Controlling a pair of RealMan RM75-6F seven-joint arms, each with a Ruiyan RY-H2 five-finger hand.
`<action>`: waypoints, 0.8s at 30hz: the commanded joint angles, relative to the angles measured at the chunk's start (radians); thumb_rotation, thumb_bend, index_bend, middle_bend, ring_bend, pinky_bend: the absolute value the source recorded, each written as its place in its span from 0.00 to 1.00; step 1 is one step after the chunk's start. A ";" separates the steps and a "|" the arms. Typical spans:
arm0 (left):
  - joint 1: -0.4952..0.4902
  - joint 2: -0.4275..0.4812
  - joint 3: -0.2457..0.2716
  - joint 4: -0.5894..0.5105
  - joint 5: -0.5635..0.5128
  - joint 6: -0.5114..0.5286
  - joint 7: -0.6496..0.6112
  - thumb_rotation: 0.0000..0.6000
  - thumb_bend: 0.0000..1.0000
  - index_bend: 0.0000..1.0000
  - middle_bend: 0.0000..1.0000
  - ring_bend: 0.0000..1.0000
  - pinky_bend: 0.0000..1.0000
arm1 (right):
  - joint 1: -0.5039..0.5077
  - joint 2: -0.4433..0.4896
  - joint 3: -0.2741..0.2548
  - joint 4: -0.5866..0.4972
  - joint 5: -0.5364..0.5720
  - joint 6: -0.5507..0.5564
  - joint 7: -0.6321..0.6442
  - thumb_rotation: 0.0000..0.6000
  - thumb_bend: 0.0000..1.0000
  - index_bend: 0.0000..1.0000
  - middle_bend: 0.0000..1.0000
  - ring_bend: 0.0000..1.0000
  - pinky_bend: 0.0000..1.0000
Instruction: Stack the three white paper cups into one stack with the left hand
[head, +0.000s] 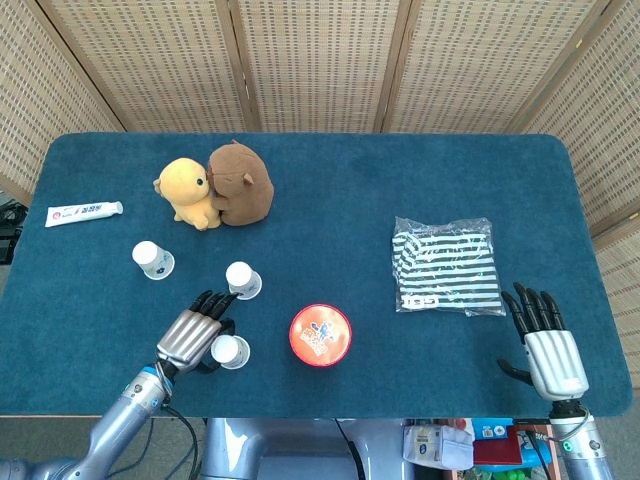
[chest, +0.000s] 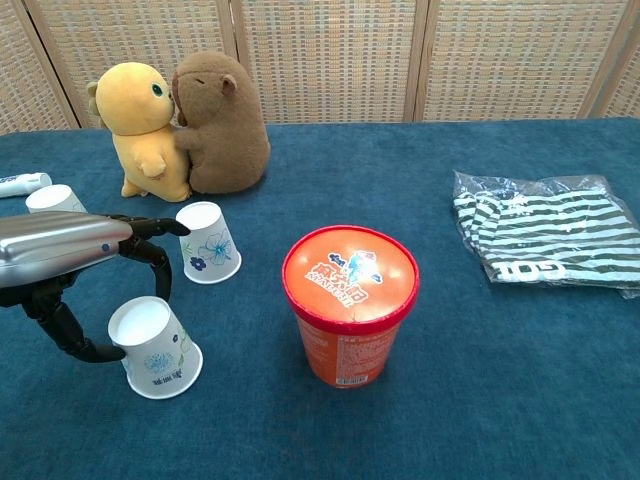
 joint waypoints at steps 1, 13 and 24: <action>-0.001 0.007 -0.004 -0.005 0.004 0.007 -0.010 1.00 0.24 0.44 0.00 0.00 0.00 | 0.000 0.000 0.001 0.000 0.001 0.001 0.002 1.00 0.00 0.00 0.00 0.00 0.00; -0.041 0.119 -0.103 -0.069 0.019 0.037 -0.067 1.00 0.24 0.44 0.00 0.00 0.00 | 0.001 -0.003 -0.002 0.000 -0.002 -0.002 -0.003 1.00 0.00 0.00 0.00 0.00 0.00; -0.141 0.170 -0.216 -0.057 -0.131 -0.021 -0.101 1.00 0.24 0.44 0.00 0.00 0.00 | 0.004 -0.006 -0.002 0.005 0.002 -0.012 0.001 1.00 0.00 0.00 0.00 0.00 0.00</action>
